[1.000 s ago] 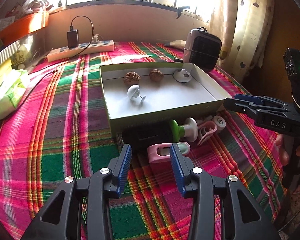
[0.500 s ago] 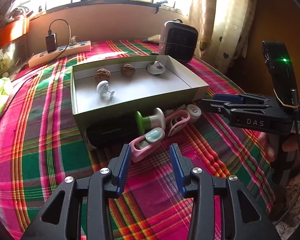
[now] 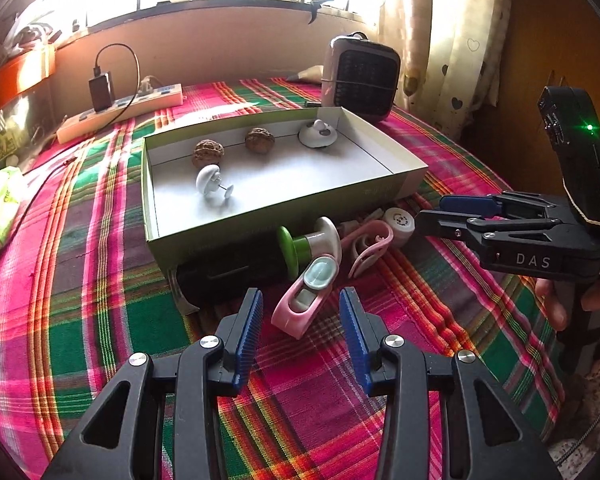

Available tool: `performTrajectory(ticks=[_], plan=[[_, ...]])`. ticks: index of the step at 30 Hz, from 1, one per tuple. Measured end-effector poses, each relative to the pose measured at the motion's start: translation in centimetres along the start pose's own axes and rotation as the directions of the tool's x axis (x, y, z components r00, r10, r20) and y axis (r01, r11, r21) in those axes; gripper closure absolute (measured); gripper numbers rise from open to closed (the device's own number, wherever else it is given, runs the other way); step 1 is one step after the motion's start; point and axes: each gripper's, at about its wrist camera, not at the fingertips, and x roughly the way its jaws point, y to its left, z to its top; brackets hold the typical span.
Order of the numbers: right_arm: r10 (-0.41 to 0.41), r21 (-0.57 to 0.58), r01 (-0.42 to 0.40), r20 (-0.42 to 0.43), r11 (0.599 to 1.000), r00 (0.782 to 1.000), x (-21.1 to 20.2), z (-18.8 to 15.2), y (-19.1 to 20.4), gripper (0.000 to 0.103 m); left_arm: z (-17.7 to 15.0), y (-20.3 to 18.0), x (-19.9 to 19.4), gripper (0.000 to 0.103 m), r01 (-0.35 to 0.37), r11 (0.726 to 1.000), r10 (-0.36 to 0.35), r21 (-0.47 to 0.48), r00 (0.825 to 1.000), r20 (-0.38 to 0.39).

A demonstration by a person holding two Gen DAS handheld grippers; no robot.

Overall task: Organize objects
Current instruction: 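Move the left gripper down onto the pink-and-white inhaler beside the tray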

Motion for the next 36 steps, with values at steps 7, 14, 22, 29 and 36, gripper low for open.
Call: performTrajectory(ticks=[7, 14, 22, 29, 36], plan=[[0.018, -0.02, -0.018, -0.004, 1.0, 1.0, 0.2, 0.0, 0.5, 0.052, -0.1, -0.4, 0.5, 0.065, 0.017, 1.0, -0.017, -0.012, 1.0, -0.016], [0.018, -0.023, -0.018, -0.006, 1.0, 1.0, 0.3, 0.1, 0.5, 0.052, -0.4, -1.0, 0.3, 0.065, 0.048, 0.999, -0.048, 0.004, 0.999, -0.022], [0.036, -0.049, -0.037, -0.018, 0.998, 0.999, 0.7, 0.0, 1.1, 0.052, 0.0, -0.5, 1.1, 0.065, -0.03, 0.999, 0.029, -0.022, 0.999, -0.043], [0.04, -0.073, -0.042, -0.031, 0.996, 0.999, 1.3, 0.4, 1.7, 0.052, 0.0, -0.7, 1.1, 0.066, -0.043, 0.999, 0.042, -0.02, 0.998, -0.044], [0.024, -0.083, -0.028, -0.045, 0.996, 0.999, 2.2, 0.8, 1.7, 0.052, 0.0, -0.3, 1.1, 0.072, -0.042, 0.998, 0.041, -0.041, 0.998, -0.04]])
